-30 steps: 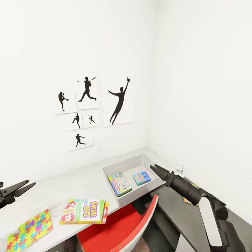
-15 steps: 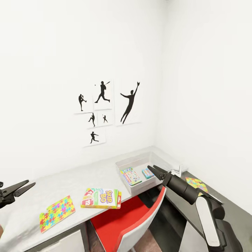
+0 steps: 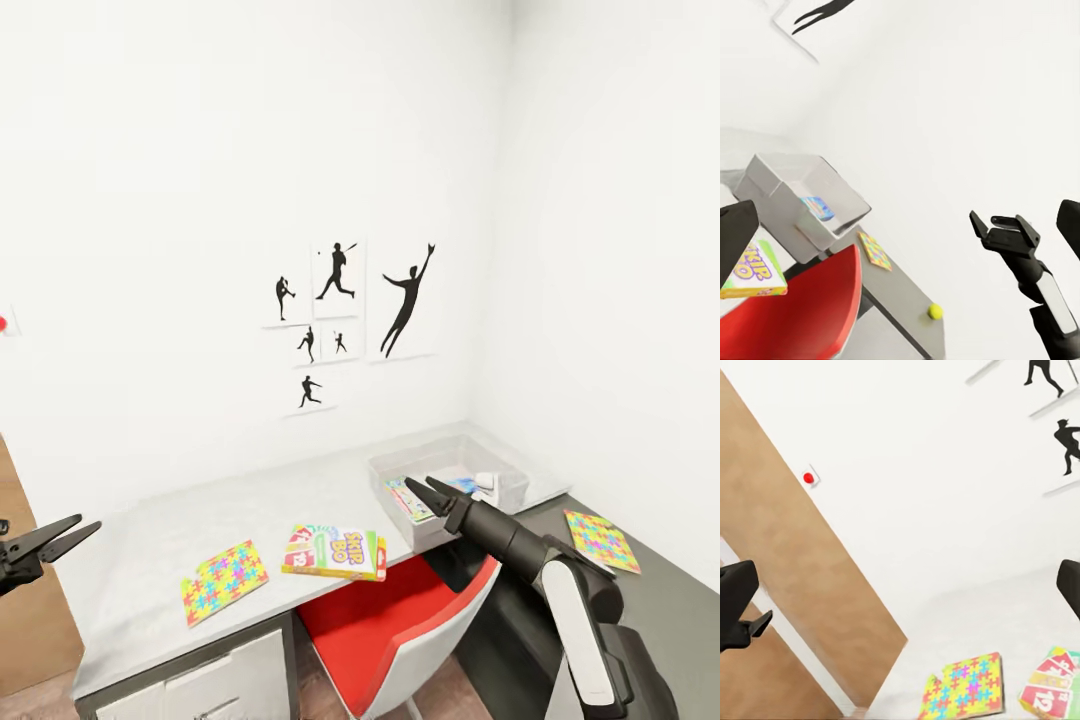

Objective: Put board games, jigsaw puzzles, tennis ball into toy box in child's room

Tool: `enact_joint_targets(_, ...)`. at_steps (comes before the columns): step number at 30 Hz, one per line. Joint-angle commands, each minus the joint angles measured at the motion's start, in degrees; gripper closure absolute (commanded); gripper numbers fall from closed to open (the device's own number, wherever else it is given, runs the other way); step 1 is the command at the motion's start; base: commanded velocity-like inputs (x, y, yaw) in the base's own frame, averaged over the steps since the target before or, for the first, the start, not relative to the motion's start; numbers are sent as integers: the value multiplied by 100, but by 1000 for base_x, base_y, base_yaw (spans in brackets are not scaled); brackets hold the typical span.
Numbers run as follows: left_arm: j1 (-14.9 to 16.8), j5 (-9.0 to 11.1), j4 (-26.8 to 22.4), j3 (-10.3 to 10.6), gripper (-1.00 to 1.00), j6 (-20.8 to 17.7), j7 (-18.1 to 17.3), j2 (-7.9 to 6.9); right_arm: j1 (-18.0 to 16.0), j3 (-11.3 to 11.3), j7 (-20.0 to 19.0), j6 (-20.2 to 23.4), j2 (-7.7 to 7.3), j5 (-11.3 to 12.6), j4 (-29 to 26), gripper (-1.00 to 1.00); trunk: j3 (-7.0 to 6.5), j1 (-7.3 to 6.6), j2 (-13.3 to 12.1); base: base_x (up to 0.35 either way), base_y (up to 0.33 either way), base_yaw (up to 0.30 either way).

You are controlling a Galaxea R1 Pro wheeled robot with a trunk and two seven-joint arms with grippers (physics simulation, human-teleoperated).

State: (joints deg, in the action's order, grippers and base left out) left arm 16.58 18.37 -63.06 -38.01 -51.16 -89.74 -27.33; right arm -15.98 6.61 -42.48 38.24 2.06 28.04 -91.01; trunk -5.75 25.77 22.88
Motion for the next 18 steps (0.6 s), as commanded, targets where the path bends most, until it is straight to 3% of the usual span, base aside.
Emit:
enact_joint_targets(1, 3, -8, 5, -2, -100, -61, -26, -3, -2, -6, 12, 40, 5, 21, -2, -100, -4, 2, 4, -94, 214, 146)
enact_joint_targets(12, 3, -8, 5, 0, -100, -61, -26, -1, -2, -36, 112, 43, 13, 25, 3, -100, -67, 2, 4, -93, 256, 192)
enact_joint_targets(18, 3, -8, 12, -2, -100, -61, -26, 1, -2, -39, 409, 44, 14, 26, 4, -100, -102, 2, 4, -30, 79, 239)
